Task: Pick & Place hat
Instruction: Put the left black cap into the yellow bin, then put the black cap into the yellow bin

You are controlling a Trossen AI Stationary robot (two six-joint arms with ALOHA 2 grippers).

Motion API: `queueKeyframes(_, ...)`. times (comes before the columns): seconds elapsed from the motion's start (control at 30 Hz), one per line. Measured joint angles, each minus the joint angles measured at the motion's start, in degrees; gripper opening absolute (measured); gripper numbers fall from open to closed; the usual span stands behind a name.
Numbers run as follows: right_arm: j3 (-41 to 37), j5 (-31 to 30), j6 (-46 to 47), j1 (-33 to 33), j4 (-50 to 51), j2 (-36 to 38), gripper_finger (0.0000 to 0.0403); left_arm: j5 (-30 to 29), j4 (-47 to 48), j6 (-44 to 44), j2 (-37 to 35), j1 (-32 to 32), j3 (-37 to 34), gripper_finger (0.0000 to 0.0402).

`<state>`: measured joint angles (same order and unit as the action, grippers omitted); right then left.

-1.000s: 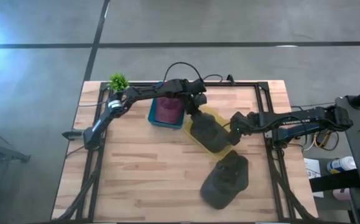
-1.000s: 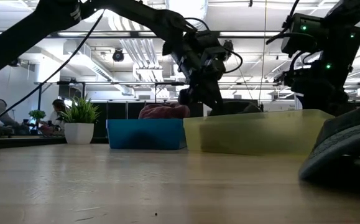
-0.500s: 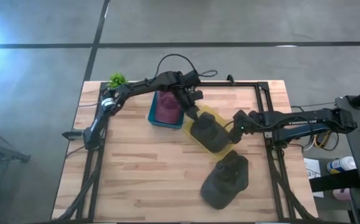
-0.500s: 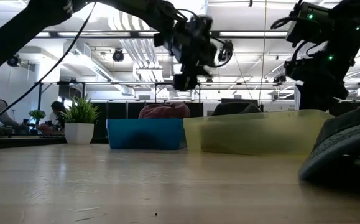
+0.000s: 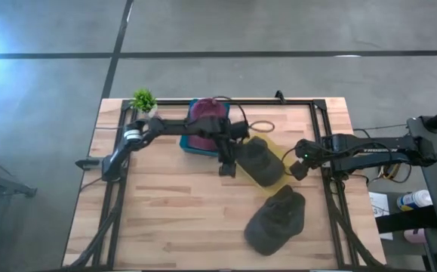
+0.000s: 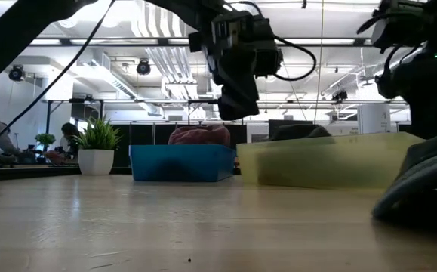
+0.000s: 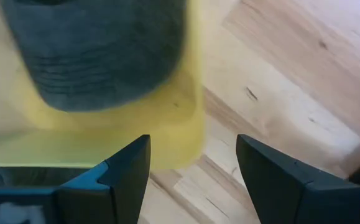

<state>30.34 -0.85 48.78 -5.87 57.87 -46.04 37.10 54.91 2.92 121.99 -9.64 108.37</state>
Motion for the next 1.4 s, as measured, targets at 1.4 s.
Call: queueKeyframes(1.4, 2.98, -4.38, -11.43, 0.49, -12.31, -0.41, 0.0231, -41.14, -17.00, -23.19, -5.20, 3.63, -5.45, 0.0103)
